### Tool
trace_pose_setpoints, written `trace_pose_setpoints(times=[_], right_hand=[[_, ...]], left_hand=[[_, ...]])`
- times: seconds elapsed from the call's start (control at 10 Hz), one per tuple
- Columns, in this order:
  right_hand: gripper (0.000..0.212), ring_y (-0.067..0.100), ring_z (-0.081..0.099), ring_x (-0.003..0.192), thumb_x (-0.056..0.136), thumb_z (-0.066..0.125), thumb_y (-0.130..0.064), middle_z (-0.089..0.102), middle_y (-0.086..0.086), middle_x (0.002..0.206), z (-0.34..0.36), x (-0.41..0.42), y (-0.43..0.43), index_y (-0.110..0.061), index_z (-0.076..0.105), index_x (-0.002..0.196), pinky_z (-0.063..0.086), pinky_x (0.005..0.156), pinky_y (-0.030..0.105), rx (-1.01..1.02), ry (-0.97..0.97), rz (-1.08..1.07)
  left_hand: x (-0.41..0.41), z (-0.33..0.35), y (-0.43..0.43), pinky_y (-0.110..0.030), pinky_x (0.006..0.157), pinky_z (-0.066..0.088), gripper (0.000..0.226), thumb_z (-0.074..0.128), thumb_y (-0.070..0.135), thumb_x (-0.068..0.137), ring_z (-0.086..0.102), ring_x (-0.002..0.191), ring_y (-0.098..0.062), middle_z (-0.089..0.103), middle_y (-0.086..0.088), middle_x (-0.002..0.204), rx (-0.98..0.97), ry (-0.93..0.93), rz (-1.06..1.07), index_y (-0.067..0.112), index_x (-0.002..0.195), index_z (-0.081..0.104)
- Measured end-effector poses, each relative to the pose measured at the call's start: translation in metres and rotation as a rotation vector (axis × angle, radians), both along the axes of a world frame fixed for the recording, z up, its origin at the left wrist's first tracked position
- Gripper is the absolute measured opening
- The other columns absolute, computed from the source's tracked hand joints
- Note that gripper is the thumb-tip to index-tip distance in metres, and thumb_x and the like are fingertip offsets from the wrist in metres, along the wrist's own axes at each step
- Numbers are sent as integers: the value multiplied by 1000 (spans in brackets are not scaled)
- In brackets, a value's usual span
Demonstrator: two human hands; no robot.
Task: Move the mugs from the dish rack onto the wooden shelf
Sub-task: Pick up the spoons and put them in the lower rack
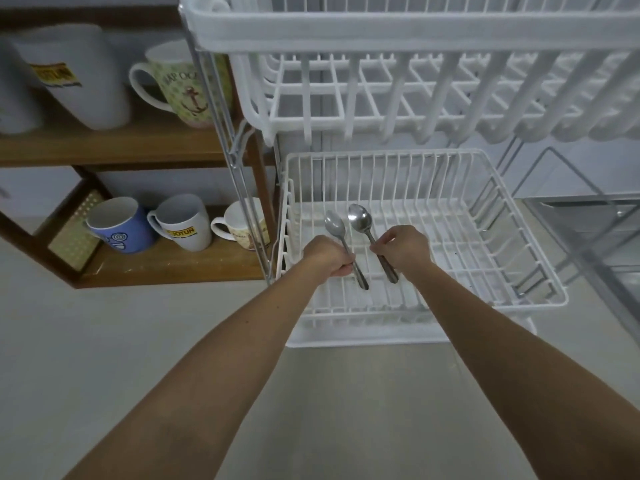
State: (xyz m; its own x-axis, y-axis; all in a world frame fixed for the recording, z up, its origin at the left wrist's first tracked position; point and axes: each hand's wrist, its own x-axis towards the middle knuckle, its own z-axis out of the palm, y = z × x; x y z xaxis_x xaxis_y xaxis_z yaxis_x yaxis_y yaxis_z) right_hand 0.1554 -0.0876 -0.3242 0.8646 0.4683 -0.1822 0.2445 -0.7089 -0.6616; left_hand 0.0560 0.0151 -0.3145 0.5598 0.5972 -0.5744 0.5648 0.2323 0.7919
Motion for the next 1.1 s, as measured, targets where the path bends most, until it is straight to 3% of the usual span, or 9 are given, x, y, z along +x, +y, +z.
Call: trace_pose_setpoints(times=[0.1,0.2,0.3,0.4,0.5,0.8,0.9,1.0,1.1], right_hand=[[17,19,59,66,84,70,-27,67,5,77,1,-3,-2,-10,69,83,40,49,24,-69,-46,20],[20,23,62,60,86,68,-28,67,8,73,4,-5,-2,-8,69,82,38,44,21,-110,-53,22],[19,25,65,65,86,68,-27,69,10,77,6,-6,-3,-8,69,83,44,48,24,-116,-50,29],[20,29,68,72,89,66,-28,70,13,82,6,-7,-7,-7,67,87,56,65,34,-170,-95,84],[23,29,67,73,91,62,-29,69,13,82,7,-9,-9,-7,66,91,57,69,36,-236,-166,154],[33,27,67,65,91,62,-34,65,12,67,9,-12,-10,-3,67,81,58,67,34,-287,-214,213],[34,28,67,66,91,61,-34,68,15,73,9,-14,-11,-2,67,81,58,67,35,-268,-211,200],[37,27,66,68,95,54,-36,67,15,77,16,-21,-18,-2,65,84,56,65,34,-221,-190,179],[31,27,64,74,96,50,-33,67,13,86,23,-31,-25,-6,66,98,53,63,33,-173,-237,163]], left_hand=[[1,0,0,-37,89,56,18,69,1,83,69,83,-31,66,-17,91,73,45,-29,3,71,55],[4,2,-1,-36,86,58,10,67,3,84,72,89,-29,71,-16,97,210,118,-86,-3,92,65],[4,1,0,-36,84,58,19,62,-1,85,71,89,-27,70,-16,101,241,146,-115,-5,104,64],[3,3,0,-37,78,60,8,60,3,88,72,82,-26,72,-14,99,268,200,-151,1,95,63],[2,4,-1,-36,72,61,3,60,4,88,71,70,-25,72,-15,96,281,225,-160,2,89,61],[-2,7,-5,-30,57,57,5,62,3,89,64,54,-20,70,-15,88,258,181,-116,0,92,59],[-6,8,-8,-31,60,58,8,60,3,90,64,57,-22,70,-17,92,263,163,-116,-2,96,60],[-18,10,-14,-40,75,59,7,60,4,90,69,80,-29,68,-18,104,342,135,-185,0,95,61],[-26,15,-17,-41,85,56,14,53,5,92,66,96,-33,66,-18,111,553,86,-210,3,102,62]])
